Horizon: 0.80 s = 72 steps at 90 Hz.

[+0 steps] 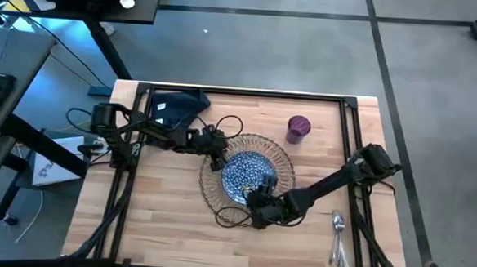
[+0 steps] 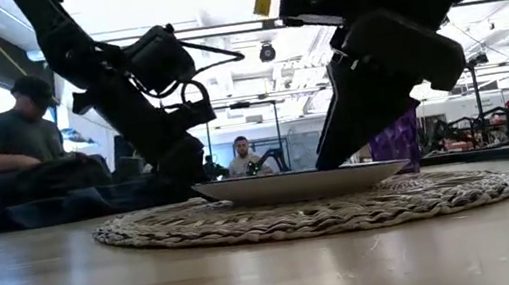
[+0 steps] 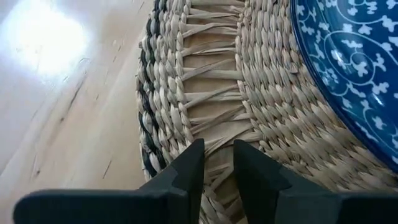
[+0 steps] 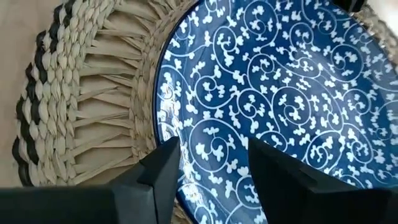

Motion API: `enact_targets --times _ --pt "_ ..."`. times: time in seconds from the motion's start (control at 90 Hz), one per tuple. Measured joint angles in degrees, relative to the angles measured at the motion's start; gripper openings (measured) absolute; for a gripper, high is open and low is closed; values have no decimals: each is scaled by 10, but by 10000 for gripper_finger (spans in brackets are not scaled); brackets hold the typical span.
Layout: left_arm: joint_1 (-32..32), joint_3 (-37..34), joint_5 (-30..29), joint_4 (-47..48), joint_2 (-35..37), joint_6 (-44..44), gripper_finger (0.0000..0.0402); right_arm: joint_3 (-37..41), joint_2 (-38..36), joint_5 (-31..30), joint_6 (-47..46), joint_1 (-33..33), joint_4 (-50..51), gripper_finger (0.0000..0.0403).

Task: Set table place
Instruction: Put the blue plate on the center of the table mat, then fold the blue table napkin

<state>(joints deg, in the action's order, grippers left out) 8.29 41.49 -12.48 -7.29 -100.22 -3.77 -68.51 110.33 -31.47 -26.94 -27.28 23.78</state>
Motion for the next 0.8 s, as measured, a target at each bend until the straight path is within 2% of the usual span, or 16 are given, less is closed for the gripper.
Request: enact_targets --times 0.111,0.211,0.333,0.433,0.533,0.644,0.8 --pt "0 6 15 11 10 5 69 0 -34 -6 -2 -6 9 161" --pt "-1 16 20 22 41 19 69 -1 -77 -9 -19 -13 55 161" --pt "-1 36 9 56 100 41 69 -2 -119 19 -75 -23 171 161" --pt "-5 44 3 107 159 45 69 -1 -126 44 -149 -36 290 161" --pt "-18 41 56 172 224 37 69 0 -117 65 -200 -51 367 161" --pt "-45 15 125 232 272 -12 69 0 -99 81 -207 -65 377 161" --pt "-112 -53 133 239 297 -99 69 0 -67 125 -171 -68 349 161"
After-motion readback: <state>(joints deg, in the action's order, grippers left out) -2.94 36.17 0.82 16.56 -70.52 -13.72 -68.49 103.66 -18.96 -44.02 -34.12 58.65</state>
